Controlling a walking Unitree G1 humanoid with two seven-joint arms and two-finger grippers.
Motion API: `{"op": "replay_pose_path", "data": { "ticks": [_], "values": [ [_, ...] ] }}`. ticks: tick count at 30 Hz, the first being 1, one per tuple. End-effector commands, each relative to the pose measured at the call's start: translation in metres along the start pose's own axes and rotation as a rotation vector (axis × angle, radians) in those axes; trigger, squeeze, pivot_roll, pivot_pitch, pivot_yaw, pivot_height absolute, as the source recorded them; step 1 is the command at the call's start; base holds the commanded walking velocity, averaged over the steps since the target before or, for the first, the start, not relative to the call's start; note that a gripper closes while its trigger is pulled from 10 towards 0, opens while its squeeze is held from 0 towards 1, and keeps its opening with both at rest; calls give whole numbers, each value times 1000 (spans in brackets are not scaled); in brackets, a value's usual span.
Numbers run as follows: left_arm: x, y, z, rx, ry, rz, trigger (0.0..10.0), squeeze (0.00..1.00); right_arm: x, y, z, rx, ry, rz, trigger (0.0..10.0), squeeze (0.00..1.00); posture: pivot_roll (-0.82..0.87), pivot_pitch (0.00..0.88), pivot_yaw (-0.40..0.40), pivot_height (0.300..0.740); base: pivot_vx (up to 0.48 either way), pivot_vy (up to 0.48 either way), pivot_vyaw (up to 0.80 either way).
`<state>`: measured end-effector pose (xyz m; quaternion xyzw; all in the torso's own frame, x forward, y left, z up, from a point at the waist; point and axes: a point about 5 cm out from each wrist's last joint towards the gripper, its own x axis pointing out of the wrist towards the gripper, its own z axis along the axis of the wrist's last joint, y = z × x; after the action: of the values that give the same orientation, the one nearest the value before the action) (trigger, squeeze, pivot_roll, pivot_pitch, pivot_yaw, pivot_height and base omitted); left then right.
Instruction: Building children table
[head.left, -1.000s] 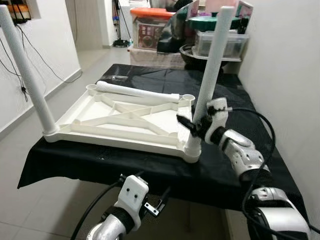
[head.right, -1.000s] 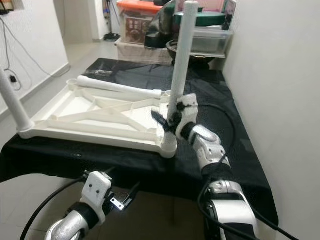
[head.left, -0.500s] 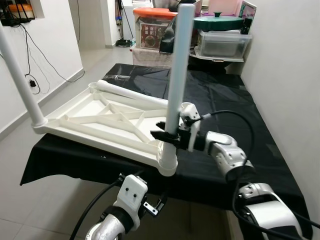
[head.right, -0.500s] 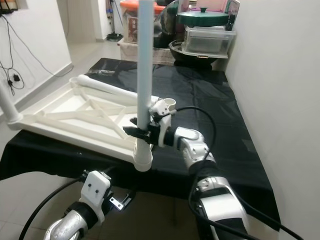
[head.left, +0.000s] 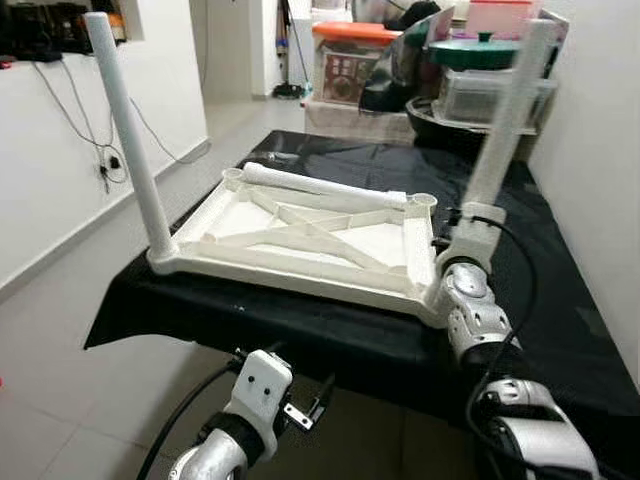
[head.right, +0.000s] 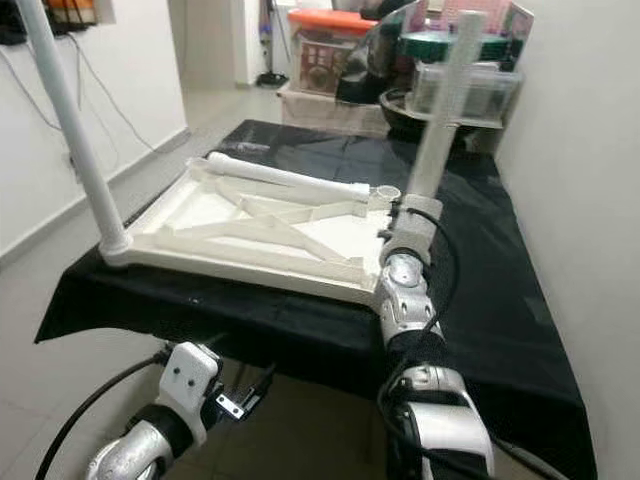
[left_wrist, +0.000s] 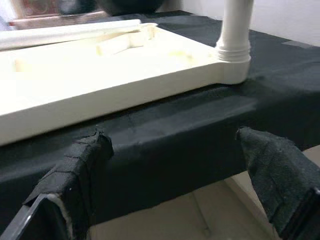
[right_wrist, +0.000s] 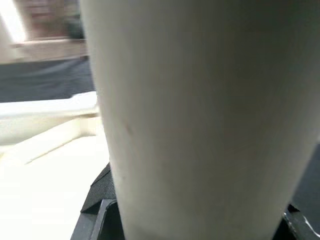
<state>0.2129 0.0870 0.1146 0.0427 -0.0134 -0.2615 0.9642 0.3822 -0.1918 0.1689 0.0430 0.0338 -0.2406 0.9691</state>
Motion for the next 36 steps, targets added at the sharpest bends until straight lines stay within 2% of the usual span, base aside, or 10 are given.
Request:
{"op": "replay_pose_path", "data": {
  "ticks": [1,3,4,5,9,10,24,32,33,36],
  "values": [
    [1,0,-4,1,15,-7,10000,0,-7,4,-23,-2,103,-42,0,0,70,0,-73,740,0,0,0],
    [1,0,-4,2,15,-7,10000,0,-8,13,-23,22,104,2,0,0,71,0,-75,740,0,0,0],
    [1,0,-4,2,15,-6,10000,0,-9,25,-19,47,85,73,10000,0,68,0,-74,740,0,0,0],
    [1,-1,-4,3,15,-6,10000,0,-10,33,-16,70,62,145,10000,1000,69,0,-78,740,0,0,0],
    [2,-1,-3,3,14,-5,10000,0,-9,39,-4,74,-3,197,10000,1000,69,0,-75,740,0,0,0],
    [2,-1,-3,2,13,-5,10000,0,-6,41,3,105,-31,265,10000,0,67,0,-77,740,0,0,0],
    [3,-1,-4,3,12,-15,10000,0,-38,34,26,59,4,1521,10000,0,65,0,-77,740,0,0,0],
    [3,0,-4,2,14,-15,10000,0,-58,51,12,-88,61,1764,10000,0,73,0,-77,740,0,0,0],
    [3,0,-4,2,14,-15,10000,0,-57,60,7,-147,52,1718,0,0,73,0,-76,740,0,0,0],
    [3,1,-4,3,14,-14,10000,0,-52,70,3,-203,22,1600,0,0,73,0,-80,740,0,0,0]
  ]
}}
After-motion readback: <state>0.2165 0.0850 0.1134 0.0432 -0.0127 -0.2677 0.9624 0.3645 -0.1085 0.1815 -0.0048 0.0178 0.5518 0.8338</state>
